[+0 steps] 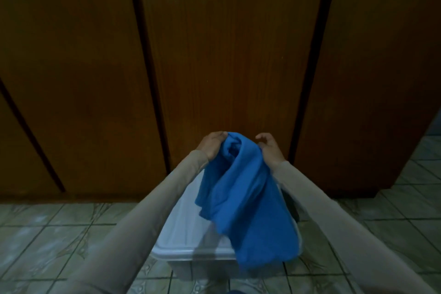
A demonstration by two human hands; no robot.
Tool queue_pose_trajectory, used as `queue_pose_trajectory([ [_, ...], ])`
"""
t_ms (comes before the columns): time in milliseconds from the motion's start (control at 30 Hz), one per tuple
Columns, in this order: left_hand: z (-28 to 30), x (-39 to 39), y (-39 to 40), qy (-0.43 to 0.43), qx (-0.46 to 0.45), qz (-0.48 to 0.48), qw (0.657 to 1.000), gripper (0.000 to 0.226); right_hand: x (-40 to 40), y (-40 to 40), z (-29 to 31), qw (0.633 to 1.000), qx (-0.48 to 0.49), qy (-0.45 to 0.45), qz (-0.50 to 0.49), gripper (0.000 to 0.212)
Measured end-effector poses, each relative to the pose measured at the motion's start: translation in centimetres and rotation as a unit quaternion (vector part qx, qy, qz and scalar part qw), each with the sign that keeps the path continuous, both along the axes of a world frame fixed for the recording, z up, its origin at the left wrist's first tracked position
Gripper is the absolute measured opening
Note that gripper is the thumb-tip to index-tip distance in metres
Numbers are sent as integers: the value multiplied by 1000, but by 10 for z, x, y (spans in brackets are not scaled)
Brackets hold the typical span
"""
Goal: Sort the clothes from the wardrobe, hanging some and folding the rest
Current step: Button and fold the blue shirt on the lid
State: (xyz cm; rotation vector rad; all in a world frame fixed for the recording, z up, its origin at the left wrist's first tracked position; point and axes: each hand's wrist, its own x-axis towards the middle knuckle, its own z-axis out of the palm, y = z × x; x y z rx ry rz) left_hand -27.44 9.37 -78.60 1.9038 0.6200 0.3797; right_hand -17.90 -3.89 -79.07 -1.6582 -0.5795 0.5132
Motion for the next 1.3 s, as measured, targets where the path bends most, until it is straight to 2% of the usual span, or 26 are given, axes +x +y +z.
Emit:
queue_pose_trajectory([
  [67, 12, 1, -1, 6, 11, -11, 1000, 40, -3, -2, 11, 999, 23, -17, 35, 6],
  [100, 19, 2, -3, 7, 12, -13, 1000, 43, -4, -4, 16, 997, 24, -34, 58, 14],
  [167, 30, 3, -6, 10, 9, -14, 1000, 44, -3, -6, 23, 987, -24, -129, 87, 37],
  [267, 41, 2, -6, 28, 12, -11, 999, 38, 3, -8, 33, 941, -123, -301, 90, 49],
  [333, 48, -1, -4, 54, 66, -35, 996, 35, 8, -11, 39, 917, -155, -358, 78, 45],
  [433, 56, -4, -3, 100, 172, -65, 978, 17, 14, -17, 42, 898, -154, -409, 54, 30],
  [500, 59, -6, -4, 132, 268, -44, 953, 11, 17, -19, 43, 892, -157, -422, 34, 19],
  [600, 63, -7, -3, 167, 390, -34, 905, 11, 20, -22, 43, 877, -183, -445, -3, 14],
  [667, 67, -8, 1, 177, 411, -33, 894, 16, 23, -24, 43, 842, -224, -490, -38, 17],
  [733, 74, -12, 8, 145, 373, -9, 916, 22, 30, -28, 42, 819, -261, -506, -71, 21],
  [800, 82, -16, 19, 90, 347, 19, 933, 26, 39, -33, 41, 829, -270, -482, -88, 21],
  [900, 87, -22, 30, 19, 343, 60, 937, 29, 51, -41, 40, 860, -241, -438, -104, 18],
  [1033, 87, -25, 34, -70, 287, 153, 943, 15, 60, -51, 46, 873, -214, -422, -118, 20],
  [1167, 88, -26, 39, -97, 245, 250, 932, 16, 62, -60, 54, 860, -222, -441, -131, 14],
  [1233, 91, -28, 43, -102, 223, 275, 930, 17, 63, -63, 58, 870, -206, -428, -134, 10],
  [1300, 94, -32, 44, -100, 213, 284, 929, 16, 65, -64, 60, 898, -154, -389, -135, 12],
])
